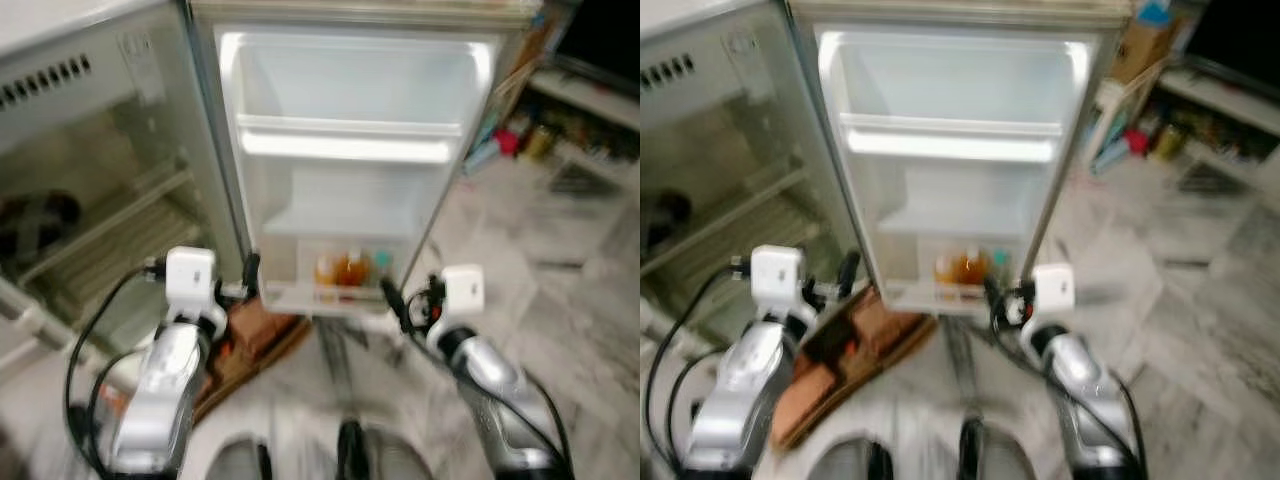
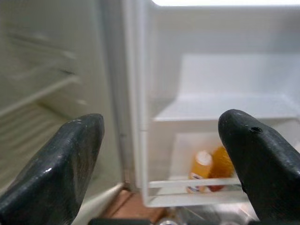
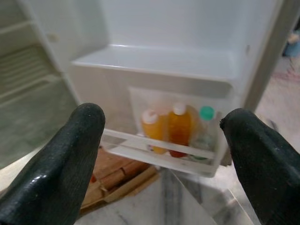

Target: Restocking fridge

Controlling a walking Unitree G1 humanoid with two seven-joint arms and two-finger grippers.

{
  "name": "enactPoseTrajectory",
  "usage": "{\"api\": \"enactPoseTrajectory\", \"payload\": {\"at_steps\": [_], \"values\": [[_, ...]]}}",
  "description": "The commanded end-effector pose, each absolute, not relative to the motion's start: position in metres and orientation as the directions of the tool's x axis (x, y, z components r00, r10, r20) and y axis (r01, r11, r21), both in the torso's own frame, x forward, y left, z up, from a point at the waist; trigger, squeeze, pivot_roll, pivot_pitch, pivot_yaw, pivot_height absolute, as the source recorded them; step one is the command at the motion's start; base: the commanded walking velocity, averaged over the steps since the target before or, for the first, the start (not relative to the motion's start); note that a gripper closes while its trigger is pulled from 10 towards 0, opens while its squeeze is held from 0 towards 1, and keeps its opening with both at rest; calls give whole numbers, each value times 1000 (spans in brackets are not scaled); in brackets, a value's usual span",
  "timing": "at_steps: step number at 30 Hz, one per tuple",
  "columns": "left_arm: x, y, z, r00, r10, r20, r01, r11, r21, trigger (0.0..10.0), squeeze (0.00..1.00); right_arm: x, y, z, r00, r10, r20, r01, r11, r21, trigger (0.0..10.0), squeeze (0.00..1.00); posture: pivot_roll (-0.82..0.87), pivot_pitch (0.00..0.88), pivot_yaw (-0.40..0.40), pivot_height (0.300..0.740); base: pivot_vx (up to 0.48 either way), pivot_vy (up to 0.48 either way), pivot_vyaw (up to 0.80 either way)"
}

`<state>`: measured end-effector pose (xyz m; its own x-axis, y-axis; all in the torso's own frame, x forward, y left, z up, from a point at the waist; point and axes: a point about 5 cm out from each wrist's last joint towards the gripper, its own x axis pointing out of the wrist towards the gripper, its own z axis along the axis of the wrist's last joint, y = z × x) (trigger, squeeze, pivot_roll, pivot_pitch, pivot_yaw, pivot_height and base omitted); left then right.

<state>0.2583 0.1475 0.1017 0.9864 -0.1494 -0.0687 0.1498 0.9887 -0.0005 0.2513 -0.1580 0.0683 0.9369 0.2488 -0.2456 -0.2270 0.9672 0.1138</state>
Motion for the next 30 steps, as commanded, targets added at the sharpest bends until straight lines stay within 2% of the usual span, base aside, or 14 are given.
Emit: {"api": "enactPoseTrajectory", "payload": {"at_steps": [1,6,11,14,23,30], "values": [[257,146,100,985,-153,-74,154,988,0,10000,0,261,-163,81,962,208,-180,-197,977,78,10000,0,-50,87,-16,740,0,0,0],[257,143,100,983,-166,-73,167,986,-4,10000,0,270,-171,94,988,117,-103,-112,992,56,10000,0,-48,82,-13,740,0,-48,0],[258,142,98,982,-169,-79,168,986,-10,10000,0,273,-172,101,993,108,-53,-106,994,41,10000,0,-49,80,-9,740,0,-307,0],[260,141,99,982,-174,-74,173,985,-9,10000,0,276,-169,107,992,122,-11,-122,992,27,10000,0,-50,83,-7,740,255,-323,0],[261,142,101,984,-167,-66,167,986,-8,10000,0,281,-165,110,994,113,16,-113,993,27,10000,0,-46,93,-8,740,292,-366,577],[260,145,97,985,-152,-75,152,988,-7,10000,0,281,-165,113,994,84,65,-85,996,13,10000,0,-40,85,-13,740,303,-368,0]]}}
